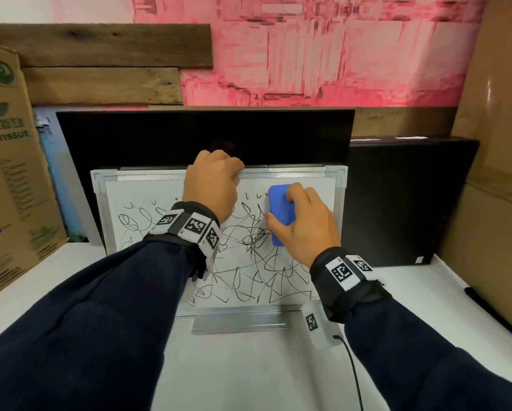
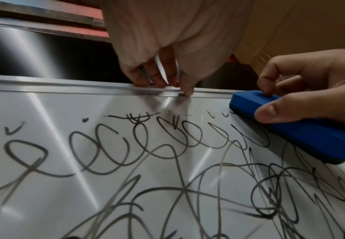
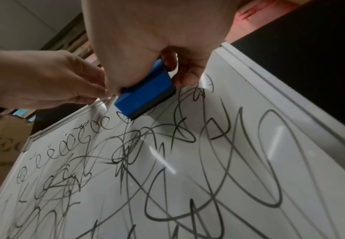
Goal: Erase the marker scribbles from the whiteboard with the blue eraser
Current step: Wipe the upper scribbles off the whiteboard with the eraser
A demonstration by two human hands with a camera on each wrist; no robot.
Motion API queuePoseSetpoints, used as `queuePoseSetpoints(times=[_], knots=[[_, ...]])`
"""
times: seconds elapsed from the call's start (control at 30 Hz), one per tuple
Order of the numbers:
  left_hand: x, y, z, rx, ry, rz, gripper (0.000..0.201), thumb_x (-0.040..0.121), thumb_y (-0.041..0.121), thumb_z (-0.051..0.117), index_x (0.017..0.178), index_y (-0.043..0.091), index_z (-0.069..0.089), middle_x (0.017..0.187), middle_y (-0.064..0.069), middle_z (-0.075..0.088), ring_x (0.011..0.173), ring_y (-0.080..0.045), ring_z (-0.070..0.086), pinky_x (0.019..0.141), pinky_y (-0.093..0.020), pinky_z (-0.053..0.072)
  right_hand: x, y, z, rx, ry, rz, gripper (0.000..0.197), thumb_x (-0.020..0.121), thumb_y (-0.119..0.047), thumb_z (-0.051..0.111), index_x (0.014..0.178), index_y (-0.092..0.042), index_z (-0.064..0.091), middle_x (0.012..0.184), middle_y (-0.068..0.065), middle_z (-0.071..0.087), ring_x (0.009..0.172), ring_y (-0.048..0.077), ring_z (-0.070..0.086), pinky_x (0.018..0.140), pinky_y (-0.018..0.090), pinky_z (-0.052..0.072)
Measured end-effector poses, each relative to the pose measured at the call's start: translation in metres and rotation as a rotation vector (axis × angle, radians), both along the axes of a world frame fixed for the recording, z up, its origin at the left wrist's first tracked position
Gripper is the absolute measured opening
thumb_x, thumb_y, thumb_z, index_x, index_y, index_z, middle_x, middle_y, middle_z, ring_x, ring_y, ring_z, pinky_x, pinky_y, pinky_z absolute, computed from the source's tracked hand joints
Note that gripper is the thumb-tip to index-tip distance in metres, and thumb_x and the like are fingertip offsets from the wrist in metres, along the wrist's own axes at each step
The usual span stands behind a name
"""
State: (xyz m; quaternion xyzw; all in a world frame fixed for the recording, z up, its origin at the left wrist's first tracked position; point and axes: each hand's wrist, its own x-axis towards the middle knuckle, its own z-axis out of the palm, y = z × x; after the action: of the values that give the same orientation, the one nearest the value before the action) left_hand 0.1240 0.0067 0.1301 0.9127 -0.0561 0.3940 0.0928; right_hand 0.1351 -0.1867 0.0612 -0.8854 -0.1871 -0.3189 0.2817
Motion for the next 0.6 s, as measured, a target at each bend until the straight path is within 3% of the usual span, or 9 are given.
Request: queuePoseSetpoints(times=[0.13, 0.27, 0.37, 0.6], knots=[[-0.005, 0.022, 0.0, 0.043, -0.021, -0.132, 0.025, 0.094, 0.003, 0.057, 0.106, 0.013, 0.076, 0.088, -0.002, 0.071, 0.087, -0.03, 0.058, 0.075, -0.045, 0.053, -0.002, 0.005, -0.003, 0.004, -0.011, 0.009, 0.042, 0.086, -0.058, 0.061, 0.109, -0.027, 0.041, 0.096, -0.004, 0.047, 0.072, 0.024, 0.054, 0.061, 0.037, 0.052], [-0.015, 0.054, -0.002, 0.046, -0.058, -0.028, 0.026, 0.094, 0.004, 0.061, 0.112, 0.015, 0.077, 0.103, -0.008, 0.068, 0.097, -0.036, 0.056, 0.08, -0.052, 0.052, -0.01, 0.008, -0.014, 0.009, 0.017, 0.021, 0.04, 0.086, -0.056, 0.062, 0.105, -0.027, 0.041, 0.092, -0.004, 0.048, 0.071, 0.023, 0.053, 0.06, 0.035, 0.05], [-0.02, 0.07, -0.001, 0.027, -0.041, 0.015, 0.027, 0.097, 0.008, 0.058, 0.116, 0.018, 0.076, 0.107, -0.008, 0.067, 0.099, -0.034, 0.054, 0.084, -0.053, 0.05, -0.007, 0.015, 0.0, 0.042, -0.013, 0.023, 0.041, 0.087, -0.056, 0.062, 0.108, -0.026, 0.044, 0.094, -0.003, 0.05, 0.074, 0.023, 0.053, 0.063, 0.034, 0.048], [-0.021, 0.072, -0.003, 0.002, -0.017, -0.012, 0.032, 0.098, 0.003, 0.054, 0.12, 0.016, 0.074, 0.111, -0.008, 0.067, 0.102, -0.033, 0.053, 0.088, -0.044, 0.048, -0.014, 0.026, -0.005, -0.015, 0.082, 0.041, 0.042, 0.081, -0.055, 0.064, 0.102, -0.027, 0.041, 0.085, -0.002, 0.052, 0.071, 0.021, 0.053, 0.058, 0.03, 0.043]])
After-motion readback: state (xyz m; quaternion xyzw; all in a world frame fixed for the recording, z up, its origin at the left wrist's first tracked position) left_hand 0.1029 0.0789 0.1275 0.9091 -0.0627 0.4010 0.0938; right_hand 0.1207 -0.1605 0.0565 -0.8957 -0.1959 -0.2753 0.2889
